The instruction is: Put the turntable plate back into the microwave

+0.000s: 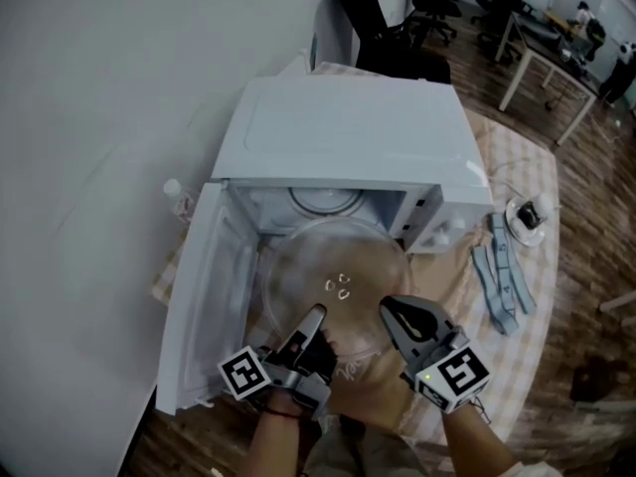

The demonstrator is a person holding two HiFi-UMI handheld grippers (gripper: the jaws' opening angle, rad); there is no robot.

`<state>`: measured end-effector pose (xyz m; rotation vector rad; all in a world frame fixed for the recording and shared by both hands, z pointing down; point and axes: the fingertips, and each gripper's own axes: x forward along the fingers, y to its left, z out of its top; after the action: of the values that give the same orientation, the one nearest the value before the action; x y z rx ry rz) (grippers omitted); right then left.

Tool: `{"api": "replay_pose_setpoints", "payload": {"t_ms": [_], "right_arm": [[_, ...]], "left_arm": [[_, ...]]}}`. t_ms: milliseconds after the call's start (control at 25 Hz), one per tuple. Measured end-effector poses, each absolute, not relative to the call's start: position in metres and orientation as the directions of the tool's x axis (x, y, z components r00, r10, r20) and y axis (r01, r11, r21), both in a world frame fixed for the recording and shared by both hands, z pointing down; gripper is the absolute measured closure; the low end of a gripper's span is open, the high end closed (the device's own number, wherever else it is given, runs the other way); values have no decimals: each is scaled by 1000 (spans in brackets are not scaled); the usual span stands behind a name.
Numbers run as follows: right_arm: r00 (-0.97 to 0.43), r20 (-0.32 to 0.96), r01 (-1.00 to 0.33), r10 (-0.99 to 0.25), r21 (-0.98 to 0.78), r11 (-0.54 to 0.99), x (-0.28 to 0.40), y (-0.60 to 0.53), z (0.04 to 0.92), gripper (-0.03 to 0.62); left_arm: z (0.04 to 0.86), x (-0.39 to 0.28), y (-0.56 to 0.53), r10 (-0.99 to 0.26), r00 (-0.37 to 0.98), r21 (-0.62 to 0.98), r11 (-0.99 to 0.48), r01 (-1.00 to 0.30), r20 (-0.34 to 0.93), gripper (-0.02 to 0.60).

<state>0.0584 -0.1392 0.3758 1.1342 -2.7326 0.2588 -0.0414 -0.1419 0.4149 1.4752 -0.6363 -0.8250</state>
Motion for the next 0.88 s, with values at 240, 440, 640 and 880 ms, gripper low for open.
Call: {"api": "replay_pose_setpoints", "payload": {"t_ms": [240,440,640,880], "right_arm": [[-676,197,-736,-710,-218,641,68,-145,377,558],[-595,222,-779,-772,-397,486,77,-138,387,557],[-507,191,-636,-841,-741,215,84,-132,394,493],[-502,175,-385,-847,-922,38,94,-141,423,488]], "left_arm": [[424,-36,-160,-800,587,992,-107,61,-122,558],[426,-30,-177,-812,570,992,-112,62,-127,558],[423,-32,-192,-835,532,990,-121,76,-143,558],[420,-37,-195,-850,502,987,-126,100,-159,558]]}}
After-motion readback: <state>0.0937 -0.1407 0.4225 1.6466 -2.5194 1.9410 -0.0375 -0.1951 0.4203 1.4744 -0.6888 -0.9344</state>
